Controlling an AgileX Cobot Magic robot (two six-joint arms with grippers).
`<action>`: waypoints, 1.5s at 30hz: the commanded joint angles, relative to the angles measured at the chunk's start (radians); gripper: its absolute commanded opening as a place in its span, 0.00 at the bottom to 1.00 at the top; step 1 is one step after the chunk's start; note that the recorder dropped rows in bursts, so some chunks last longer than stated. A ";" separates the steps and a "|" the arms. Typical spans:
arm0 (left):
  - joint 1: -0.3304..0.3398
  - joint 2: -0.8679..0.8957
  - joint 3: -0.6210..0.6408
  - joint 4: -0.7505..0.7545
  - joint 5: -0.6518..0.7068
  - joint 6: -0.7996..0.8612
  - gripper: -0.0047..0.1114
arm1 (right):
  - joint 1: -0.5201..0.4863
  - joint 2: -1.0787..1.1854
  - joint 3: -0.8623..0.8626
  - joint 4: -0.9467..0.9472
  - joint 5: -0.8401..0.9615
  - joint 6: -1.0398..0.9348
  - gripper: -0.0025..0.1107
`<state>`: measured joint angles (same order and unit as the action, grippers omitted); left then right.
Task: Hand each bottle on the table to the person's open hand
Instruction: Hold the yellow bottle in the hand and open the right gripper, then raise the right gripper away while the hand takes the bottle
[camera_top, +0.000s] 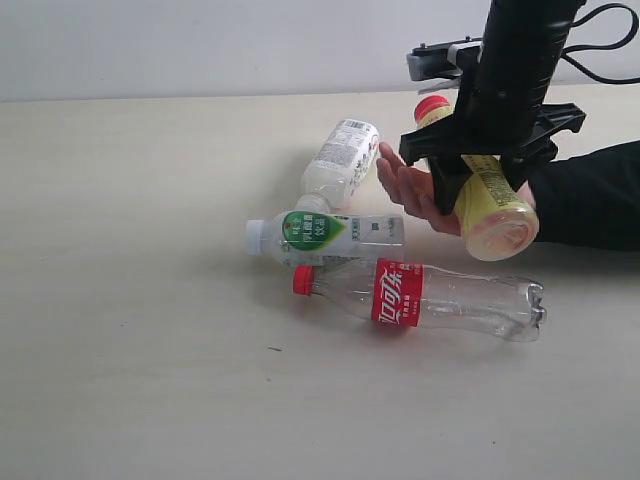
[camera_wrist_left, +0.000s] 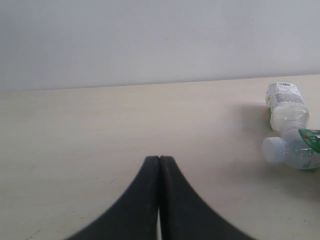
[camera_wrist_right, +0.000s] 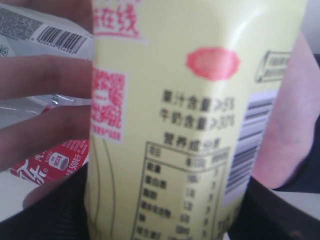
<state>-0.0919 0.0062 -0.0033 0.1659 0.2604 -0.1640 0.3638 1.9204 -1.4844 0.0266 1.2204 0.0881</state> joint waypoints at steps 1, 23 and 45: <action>0.002 -0.006 0.003 0.005 -0.006 0.001 0.04 | -0.003 -0.002 -0.007 0.000 0.001 -0.008 0.57; 0.002 -0.006 0.003 0.005 -0.006 0.001 0.04 | -0.003 -0.002 -0.011 -0.003 -0.002 -0.008 0.68; 0.002 -0.006 0.003 0.005 -0.006 0.001 0.04 | -0.003 -0.268 -0.057 -0.010 0.001 -0.047 0.55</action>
<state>-0.0919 0.0062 -0.0033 0.1659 0.2604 -0.1640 0.3638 1.7187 -1.5453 0.0294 1.2219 0.0721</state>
